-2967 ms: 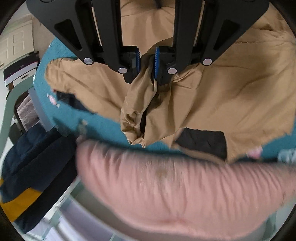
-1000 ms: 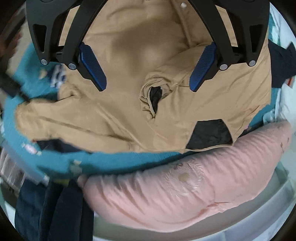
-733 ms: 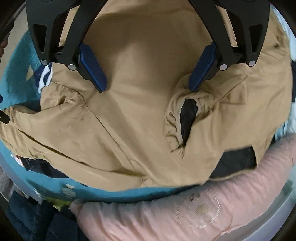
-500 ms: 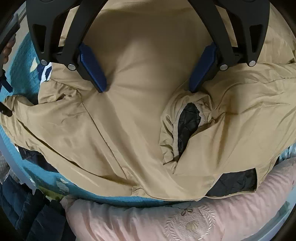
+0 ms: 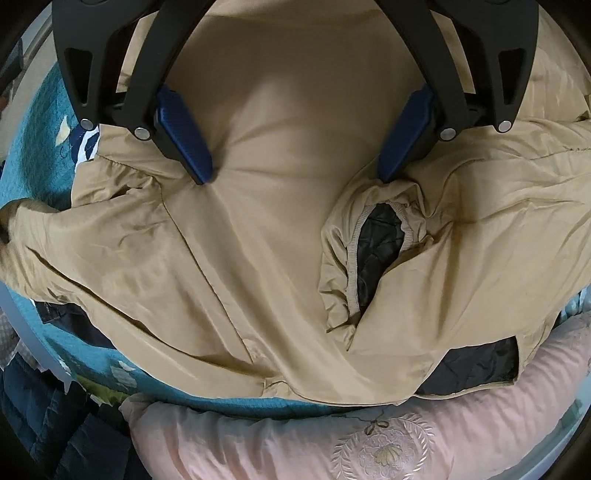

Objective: Fold large clothes

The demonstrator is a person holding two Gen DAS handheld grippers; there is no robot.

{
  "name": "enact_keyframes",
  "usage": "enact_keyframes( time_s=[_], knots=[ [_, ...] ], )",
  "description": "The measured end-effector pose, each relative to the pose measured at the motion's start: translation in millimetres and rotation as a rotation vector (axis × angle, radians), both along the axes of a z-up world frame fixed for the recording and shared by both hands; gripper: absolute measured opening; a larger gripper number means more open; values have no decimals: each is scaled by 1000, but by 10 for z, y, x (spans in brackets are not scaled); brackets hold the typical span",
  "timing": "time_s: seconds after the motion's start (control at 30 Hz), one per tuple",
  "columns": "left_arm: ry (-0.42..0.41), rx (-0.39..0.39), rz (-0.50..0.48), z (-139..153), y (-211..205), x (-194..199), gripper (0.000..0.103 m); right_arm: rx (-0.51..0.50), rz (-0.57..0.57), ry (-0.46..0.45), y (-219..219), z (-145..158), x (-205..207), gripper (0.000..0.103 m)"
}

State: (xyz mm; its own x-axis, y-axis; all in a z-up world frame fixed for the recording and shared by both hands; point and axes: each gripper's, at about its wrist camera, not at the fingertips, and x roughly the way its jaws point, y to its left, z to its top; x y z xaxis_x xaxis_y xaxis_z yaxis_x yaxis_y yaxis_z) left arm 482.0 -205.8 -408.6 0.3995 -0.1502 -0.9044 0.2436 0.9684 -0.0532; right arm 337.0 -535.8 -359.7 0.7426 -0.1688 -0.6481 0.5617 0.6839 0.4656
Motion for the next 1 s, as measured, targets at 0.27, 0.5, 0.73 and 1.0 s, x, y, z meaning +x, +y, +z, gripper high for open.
enact_keyframes(
  time_s=[0.27, 0.5, 0.73, 1.0],
  knots=[
    [-15, -93, 26, 222, 168, -92, 92, -101, 228, -172, 881, 789, 159, 5],
    [-81, -153, 98, 619, 723, -263, 92, -195, 488, -221, 2171, 1164, 528, 5],
    [-121, -54, 242, 769, 1837, -248, 92, -180, 720, -190, 3455, 1017, 879, 5],
    [-130, -3, 434, 774, 3056, -209, 92, -142, 916, -85, 4723, 549, 1299, 6]
  ],
)
